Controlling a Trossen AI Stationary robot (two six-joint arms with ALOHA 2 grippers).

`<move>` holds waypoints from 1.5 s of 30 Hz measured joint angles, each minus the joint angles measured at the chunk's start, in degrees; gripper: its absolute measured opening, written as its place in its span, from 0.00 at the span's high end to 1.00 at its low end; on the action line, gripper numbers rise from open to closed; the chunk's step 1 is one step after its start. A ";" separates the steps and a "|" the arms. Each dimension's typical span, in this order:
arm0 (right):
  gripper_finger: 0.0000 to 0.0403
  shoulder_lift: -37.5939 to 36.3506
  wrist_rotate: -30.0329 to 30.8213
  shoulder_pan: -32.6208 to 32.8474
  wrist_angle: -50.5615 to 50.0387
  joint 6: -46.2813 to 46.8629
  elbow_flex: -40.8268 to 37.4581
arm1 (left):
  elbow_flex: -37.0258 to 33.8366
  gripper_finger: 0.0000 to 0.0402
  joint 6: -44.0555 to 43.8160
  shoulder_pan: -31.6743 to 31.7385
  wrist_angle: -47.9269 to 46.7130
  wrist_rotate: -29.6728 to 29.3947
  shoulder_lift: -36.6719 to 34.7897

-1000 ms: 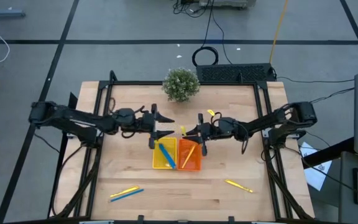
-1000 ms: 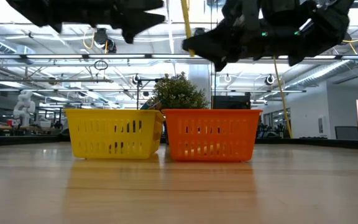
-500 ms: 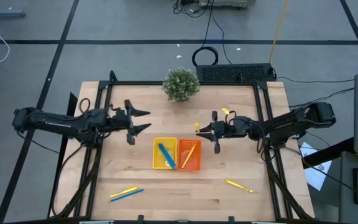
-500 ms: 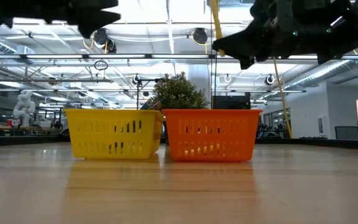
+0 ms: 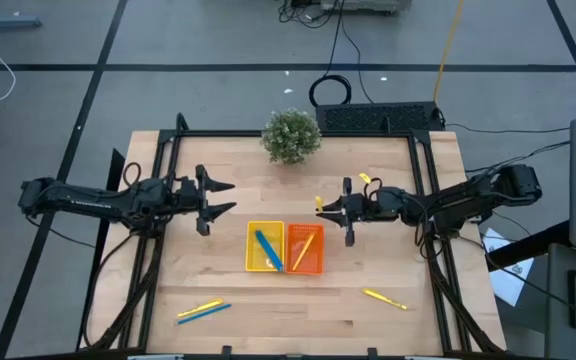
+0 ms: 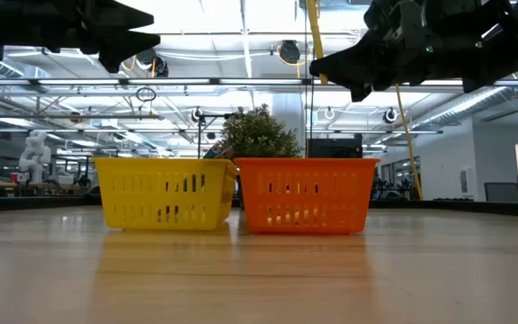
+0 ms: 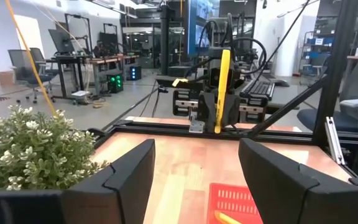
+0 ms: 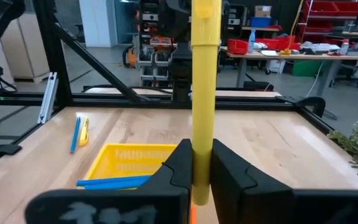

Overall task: Sort pens & pencils
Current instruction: Put the top yellow pen into the orange bin

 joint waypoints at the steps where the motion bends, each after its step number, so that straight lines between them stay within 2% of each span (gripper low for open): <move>1: 0.95 0.02 0.02 -0.01 -0.10 0.00 0.00 | 0.00 0.40 0.00 0.00 -0.08 -0.14 0.02; 31: 0.95 0.02 -0.20 0.03 -1.90 0.04 0.02 | 0.00 0.40 0.55 0.00 -0.33 -0.45 0.02; 39: 0.95 0.02 -0.22 0.20 -5.58 0.02 0.04 | 0.04 0.40 0.55 0.00 -0.37 -0.45 0.02; 45: 0.95 0.02 -0.22 3.27 -8.11 -4.92 0.49 | 0.07 0.40 0.52 0.00 -0.37 -0.45 0.02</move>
